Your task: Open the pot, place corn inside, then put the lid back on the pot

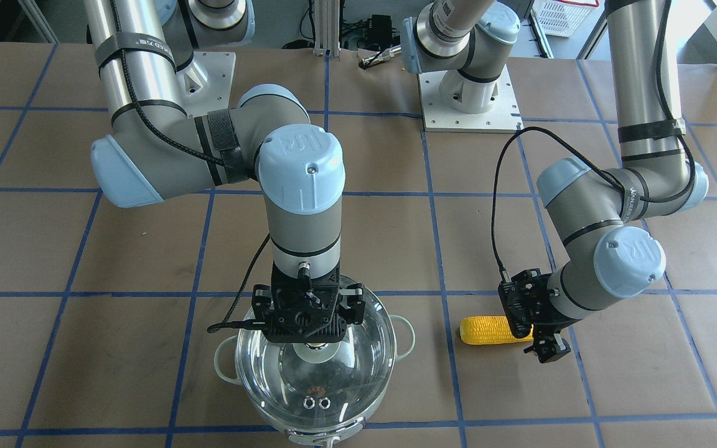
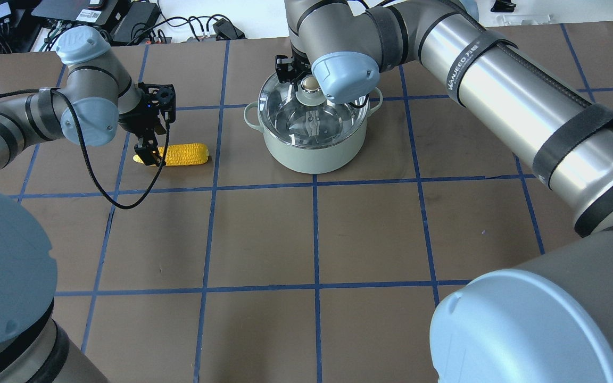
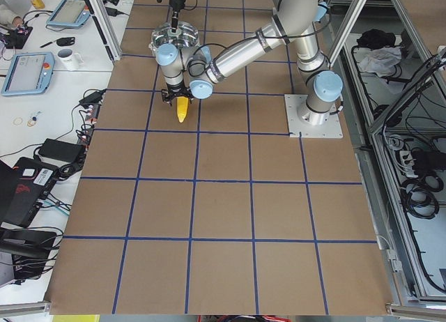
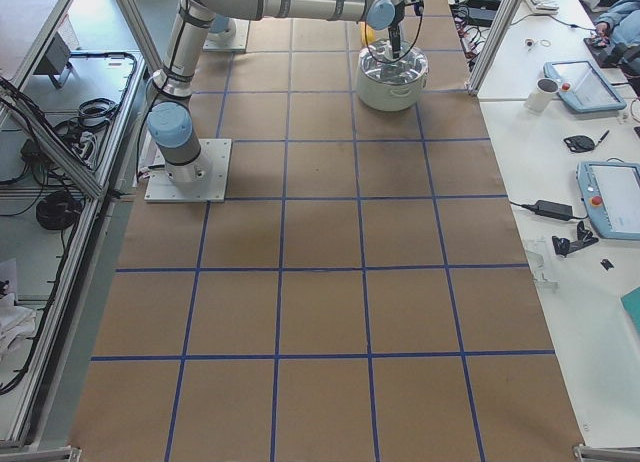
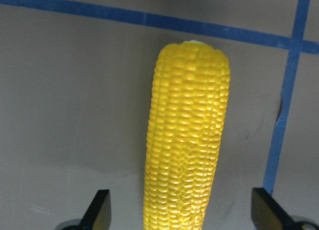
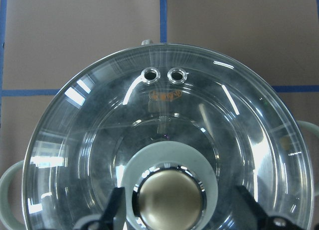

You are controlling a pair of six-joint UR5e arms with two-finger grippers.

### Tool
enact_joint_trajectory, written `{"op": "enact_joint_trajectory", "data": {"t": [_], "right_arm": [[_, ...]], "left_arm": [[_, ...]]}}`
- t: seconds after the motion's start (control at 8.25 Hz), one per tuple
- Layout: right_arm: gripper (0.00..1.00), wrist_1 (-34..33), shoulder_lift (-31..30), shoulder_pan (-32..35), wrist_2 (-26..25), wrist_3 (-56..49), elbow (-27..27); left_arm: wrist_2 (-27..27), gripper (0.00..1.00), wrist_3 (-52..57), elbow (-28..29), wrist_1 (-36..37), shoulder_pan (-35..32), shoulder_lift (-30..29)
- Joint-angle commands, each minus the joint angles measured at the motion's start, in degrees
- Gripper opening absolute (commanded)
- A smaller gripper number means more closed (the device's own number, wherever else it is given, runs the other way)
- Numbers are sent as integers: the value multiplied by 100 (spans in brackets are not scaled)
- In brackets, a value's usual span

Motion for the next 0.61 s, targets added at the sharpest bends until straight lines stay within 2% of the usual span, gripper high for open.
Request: {"op": "enact_joint_trajectory", "data": {"t": [0.0,0.24,0.48], "right_arm": [[58,1,4,3,142,65,4],[57,1,4,3,152,83,4],[61,-7,13,3,160,118,4]], "left_arm": [[-15,100,14,0,-2,3,-142],[-15,100,-21,9,-2,3,-177],[-15,100,-21,9,-2,-6,-291]]}}
